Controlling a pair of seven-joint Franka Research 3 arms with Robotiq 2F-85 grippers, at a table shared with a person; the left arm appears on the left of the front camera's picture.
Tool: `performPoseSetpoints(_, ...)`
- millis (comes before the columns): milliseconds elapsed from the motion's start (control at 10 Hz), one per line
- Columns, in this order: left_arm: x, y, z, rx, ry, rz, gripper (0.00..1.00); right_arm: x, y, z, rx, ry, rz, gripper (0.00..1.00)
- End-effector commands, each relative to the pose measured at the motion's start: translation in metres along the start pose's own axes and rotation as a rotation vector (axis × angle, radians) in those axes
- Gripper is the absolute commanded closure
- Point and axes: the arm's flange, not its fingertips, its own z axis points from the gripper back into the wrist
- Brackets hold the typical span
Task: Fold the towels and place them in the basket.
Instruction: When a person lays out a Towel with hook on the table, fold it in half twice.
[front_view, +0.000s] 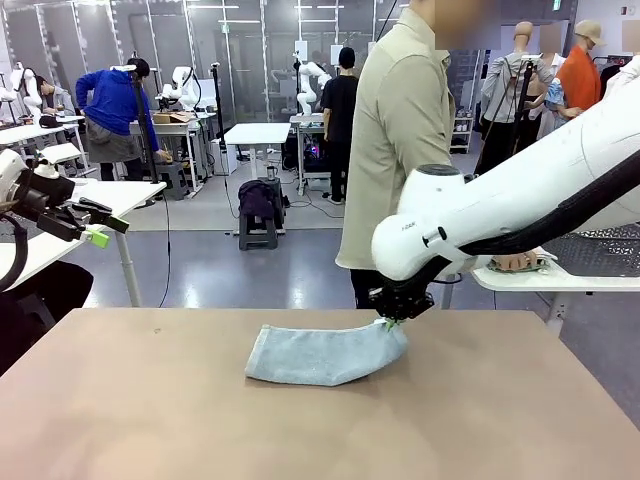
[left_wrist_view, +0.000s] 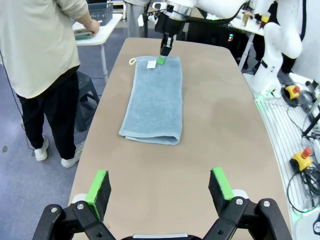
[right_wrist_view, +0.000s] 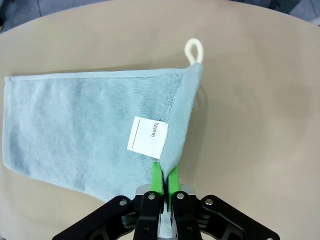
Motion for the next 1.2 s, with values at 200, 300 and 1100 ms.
performPoseSetpoints(200, 0.0, 0.0, 0.0, -0.007, 0.011, -0.003, 0.0, -0.021, 0.093, 0.013, -0.134, -0.035, 0.051, 1.0)
performPoseSetpoints(300, 0.0, 0.0, 0.0, -0.007, 0.011, -0.003, 0.0, -0.025, 0.118, 0.012, -0.149, -0.044, 0.079, 1.0)
performPoseSetpoints(1100, 0.0, 0.0, 0.0, -0.007, 0.011, -0.003, 0.0, -0.033, 0.258, -0.028, -0.245, -0.078, -0.044, 1.0)
